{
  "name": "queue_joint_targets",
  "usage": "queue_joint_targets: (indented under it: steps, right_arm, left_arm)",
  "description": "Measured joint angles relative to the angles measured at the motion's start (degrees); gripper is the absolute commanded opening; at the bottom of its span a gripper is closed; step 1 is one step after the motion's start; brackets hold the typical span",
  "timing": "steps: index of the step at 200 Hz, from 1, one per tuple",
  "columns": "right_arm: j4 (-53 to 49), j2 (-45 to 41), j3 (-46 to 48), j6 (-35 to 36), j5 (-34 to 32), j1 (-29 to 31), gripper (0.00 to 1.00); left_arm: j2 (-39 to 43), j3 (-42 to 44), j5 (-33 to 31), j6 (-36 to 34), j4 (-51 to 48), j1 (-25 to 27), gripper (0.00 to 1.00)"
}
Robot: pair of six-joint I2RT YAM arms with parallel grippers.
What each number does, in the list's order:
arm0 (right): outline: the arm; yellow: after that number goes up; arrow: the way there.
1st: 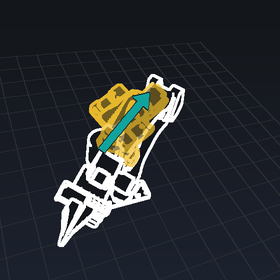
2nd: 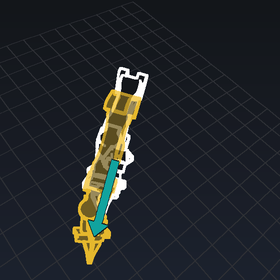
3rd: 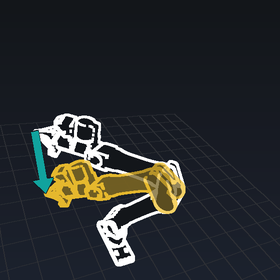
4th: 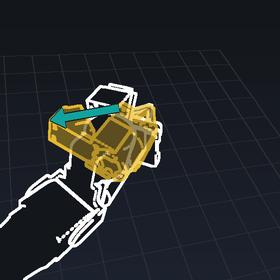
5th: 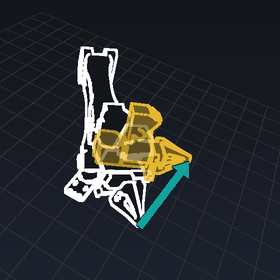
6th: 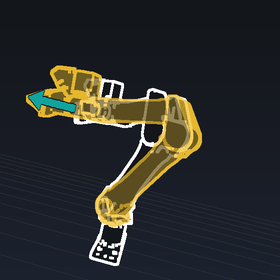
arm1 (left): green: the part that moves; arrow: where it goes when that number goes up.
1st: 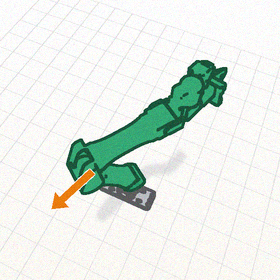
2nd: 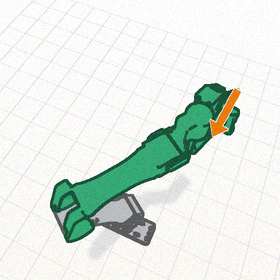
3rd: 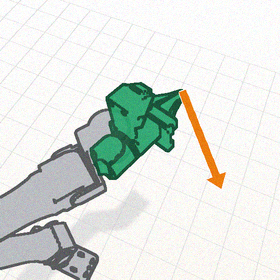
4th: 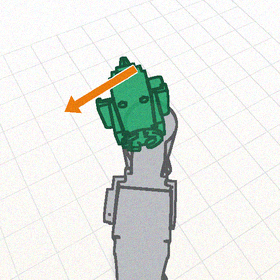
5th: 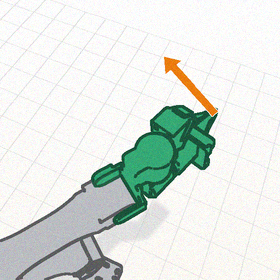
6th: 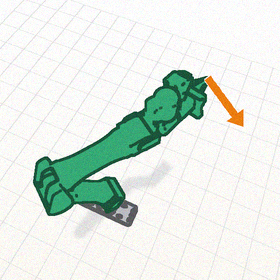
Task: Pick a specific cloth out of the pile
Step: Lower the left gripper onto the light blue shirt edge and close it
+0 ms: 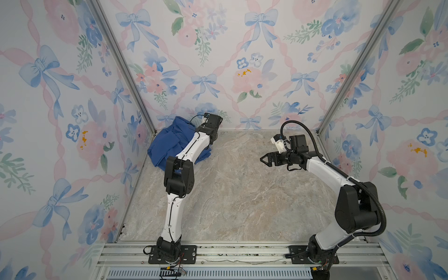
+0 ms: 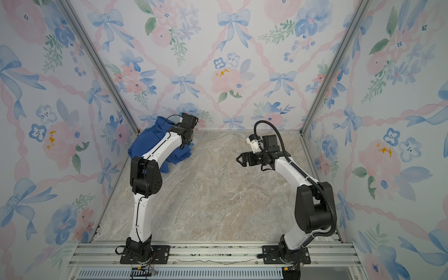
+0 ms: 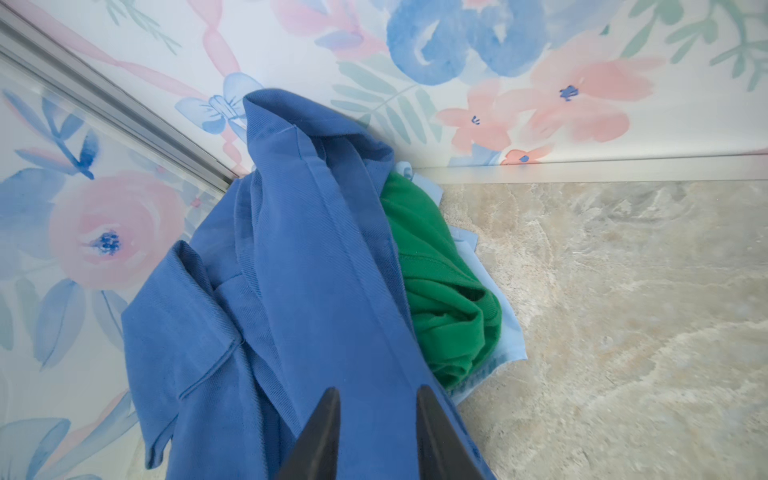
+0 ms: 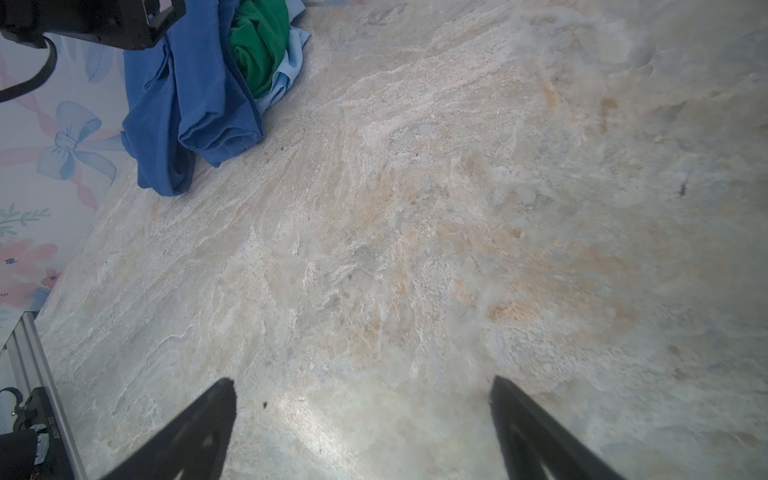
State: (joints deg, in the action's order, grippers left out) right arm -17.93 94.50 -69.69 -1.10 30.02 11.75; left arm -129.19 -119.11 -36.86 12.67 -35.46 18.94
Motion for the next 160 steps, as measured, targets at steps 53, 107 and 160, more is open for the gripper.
queue_joint_targets:
  steps: [53, 107, 160]
  right_arm:
    - [0.11, 1.86, -0.20, -0.17, 0.24, 0.00, 0.97]
    - [-0.11, 1.86, -0.22, -0.15, 0.20, 0.00, 0.97]
    - [-0.42, 1.86, -0.22, -0.13, 0.20, 0.00, 0.97]
  left_arm:
    - [-5.99, -8.63, 10.19, -2.34, 0.26, 0.52, 0.38]
    - [-14.99, -13.03, 10.27, -4.13, 1.42, 3.04, 0.32]
    - [-19.23, -13.88, 6.43, -9.62, 1.05, 3.43, 0.30]
